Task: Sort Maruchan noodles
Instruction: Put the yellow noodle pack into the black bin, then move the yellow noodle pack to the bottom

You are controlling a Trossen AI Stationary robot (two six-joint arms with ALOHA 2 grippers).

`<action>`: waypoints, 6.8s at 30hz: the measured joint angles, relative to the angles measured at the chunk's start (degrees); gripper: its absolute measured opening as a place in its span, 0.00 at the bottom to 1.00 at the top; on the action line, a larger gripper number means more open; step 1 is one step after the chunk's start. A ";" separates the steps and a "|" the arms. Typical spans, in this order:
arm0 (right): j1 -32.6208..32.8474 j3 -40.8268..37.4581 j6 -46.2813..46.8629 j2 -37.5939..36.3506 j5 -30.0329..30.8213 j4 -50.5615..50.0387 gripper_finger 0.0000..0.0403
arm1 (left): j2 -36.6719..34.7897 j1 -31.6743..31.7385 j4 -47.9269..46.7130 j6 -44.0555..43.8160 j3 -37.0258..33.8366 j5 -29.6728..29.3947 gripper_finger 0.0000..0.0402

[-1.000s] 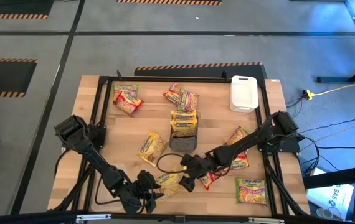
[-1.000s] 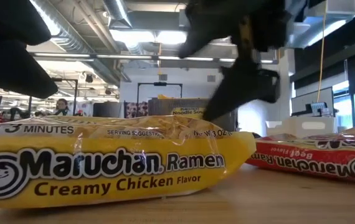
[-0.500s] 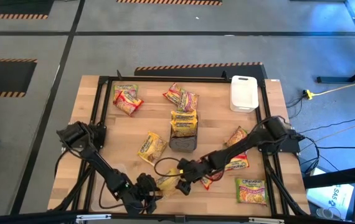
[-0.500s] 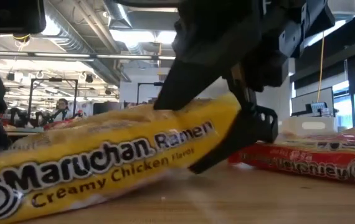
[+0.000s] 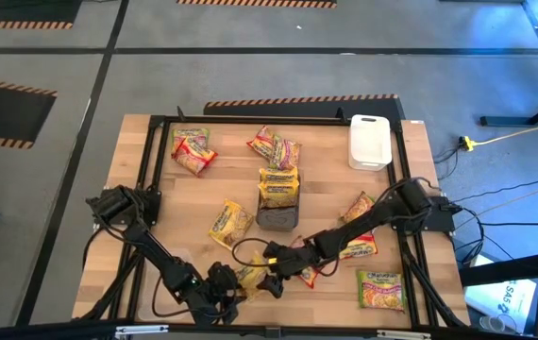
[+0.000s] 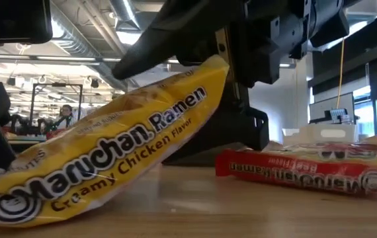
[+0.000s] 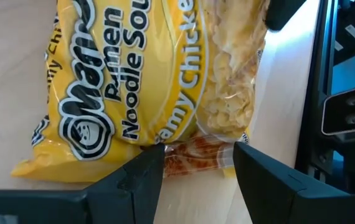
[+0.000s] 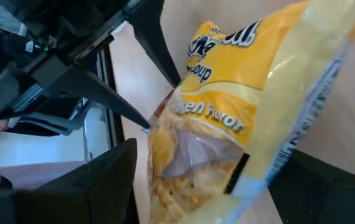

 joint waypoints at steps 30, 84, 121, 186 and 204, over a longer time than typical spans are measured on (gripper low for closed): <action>2.73 -0.04 -18.95 -9.32 2.84 -15.69 0.26 | -9.48 -1.14 0.60 9.38 -0.04 -5.31 0.47; 8.22 0.02 -37.06 -26.39 21.61 -28.23 0.35 | -13.70 19.51 17.54 48.53 0.04 16.52 0.31; 25.09 -21.55 0.74 -39.89 44.08 -50.49 0.45 | -12.16 50.58 -40.44 70.94 24.49 35.77 0.31; 25.00 -21.53 -3.24 -39.87 44.29 -44.91 0.45 | -11.38 37.24 -69.71 46.40 26.49 22.12 0.48; 24.98 -21.53 -4.46 -39.85 45.99 -44.13 0.45 | -19.61 34.57 -37.43 5.97 -4.26 19.12 0.48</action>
